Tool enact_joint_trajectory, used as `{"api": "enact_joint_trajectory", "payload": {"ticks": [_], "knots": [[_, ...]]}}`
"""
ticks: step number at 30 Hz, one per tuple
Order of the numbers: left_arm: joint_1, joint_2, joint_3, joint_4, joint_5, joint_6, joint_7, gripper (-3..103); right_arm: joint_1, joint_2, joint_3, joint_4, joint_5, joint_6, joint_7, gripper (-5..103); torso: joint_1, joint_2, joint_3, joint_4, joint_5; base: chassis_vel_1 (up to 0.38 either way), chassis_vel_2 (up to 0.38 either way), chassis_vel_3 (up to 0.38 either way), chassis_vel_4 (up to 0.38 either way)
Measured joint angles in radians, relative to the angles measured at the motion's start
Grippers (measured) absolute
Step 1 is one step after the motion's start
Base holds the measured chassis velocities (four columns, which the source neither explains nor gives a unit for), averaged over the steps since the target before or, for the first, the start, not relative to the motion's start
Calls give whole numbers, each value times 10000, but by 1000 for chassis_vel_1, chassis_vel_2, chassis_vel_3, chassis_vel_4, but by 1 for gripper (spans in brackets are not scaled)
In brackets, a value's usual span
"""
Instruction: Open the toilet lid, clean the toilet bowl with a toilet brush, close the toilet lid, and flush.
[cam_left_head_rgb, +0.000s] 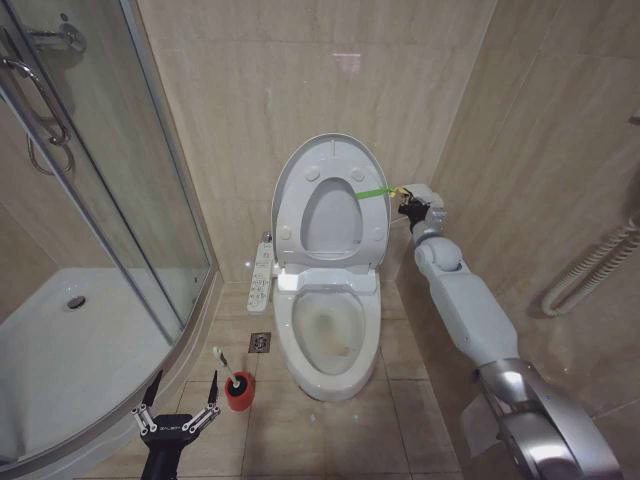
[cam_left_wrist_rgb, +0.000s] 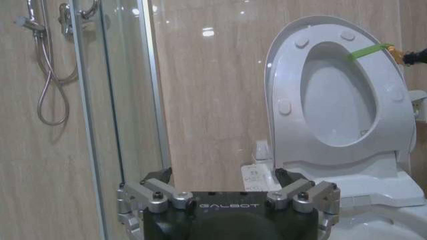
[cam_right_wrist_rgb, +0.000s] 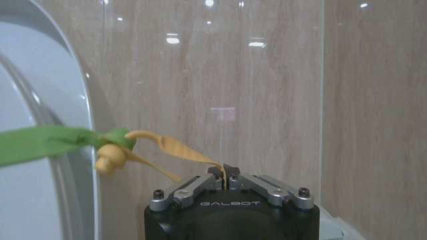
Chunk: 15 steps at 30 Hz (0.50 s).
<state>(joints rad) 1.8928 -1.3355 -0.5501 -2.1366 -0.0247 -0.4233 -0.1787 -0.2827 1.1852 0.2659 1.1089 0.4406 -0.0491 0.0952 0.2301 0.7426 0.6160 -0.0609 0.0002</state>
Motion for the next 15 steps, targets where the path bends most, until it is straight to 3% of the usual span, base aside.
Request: {"api": "enact_joint_trajectory", "payload": {"ticks": [15], "knots": [[0, 0, 0, 0, 0, 0, 0, 100, 1272, 223, -352, -1788, -277, 316, -170, 2, -2, 0, -1, 3, -2, 0, 0, 0, 0]]}}
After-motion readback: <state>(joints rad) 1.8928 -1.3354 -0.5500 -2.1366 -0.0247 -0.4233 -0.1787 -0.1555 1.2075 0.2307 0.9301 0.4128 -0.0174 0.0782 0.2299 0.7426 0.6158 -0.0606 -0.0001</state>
